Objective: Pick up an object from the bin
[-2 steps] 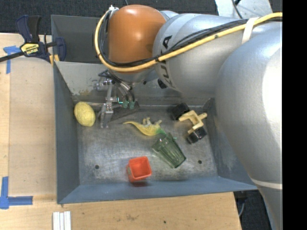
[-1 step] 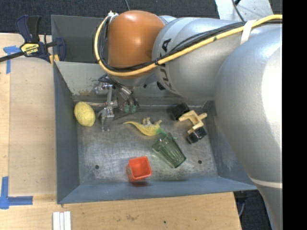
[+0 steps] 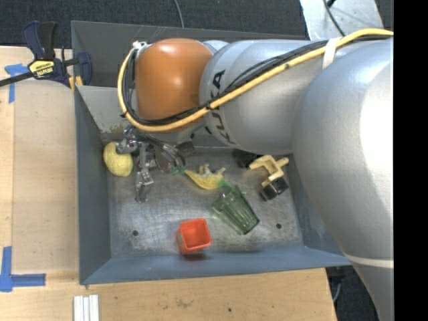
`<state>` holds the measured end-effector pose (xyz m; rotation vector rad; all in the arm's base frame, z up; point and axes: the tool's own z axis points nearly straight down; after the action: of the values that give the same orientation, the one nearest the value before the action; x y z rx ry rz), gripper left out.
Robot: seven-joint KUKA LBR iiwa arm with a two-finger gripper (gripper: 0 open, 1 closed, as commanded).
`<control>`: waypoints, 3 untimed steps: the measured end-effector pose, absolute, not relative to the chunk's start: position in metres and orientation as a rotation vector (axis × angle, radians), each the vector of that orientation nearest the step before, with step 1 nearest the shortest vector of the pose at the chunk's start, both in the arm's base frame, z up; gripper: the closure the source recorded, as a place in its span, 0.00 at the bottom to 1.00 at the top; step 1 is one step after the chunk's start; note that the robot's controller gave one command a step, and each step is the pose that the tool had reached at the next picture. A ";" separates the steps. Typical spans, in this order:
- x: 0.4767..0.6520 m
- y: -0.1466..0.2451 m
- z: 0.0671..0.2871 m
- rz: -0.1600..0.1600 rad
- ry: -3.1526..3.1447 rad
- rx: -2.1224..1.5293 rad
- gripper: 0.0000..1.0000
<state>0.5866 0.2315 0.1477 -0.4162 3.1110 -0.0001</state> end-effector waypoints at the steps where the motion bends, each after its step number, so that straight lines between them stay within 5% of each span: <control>1: 0.610 0.235 0.100 0.014 3.101 -0.334 0.00; 2: 0.618 0.234 0.102 0.021 3.072 -0.311 0.00; 3: 0.607 0.235 0.100 0.053 3.059 0.121 1.00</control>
Offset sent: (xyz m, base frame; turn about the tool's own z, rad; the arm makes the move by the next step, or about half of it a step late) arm 0.0378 -0.0169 -0.0777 0.1065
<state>0.6074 0.2352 0.0997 0.1215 3.0590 0.0529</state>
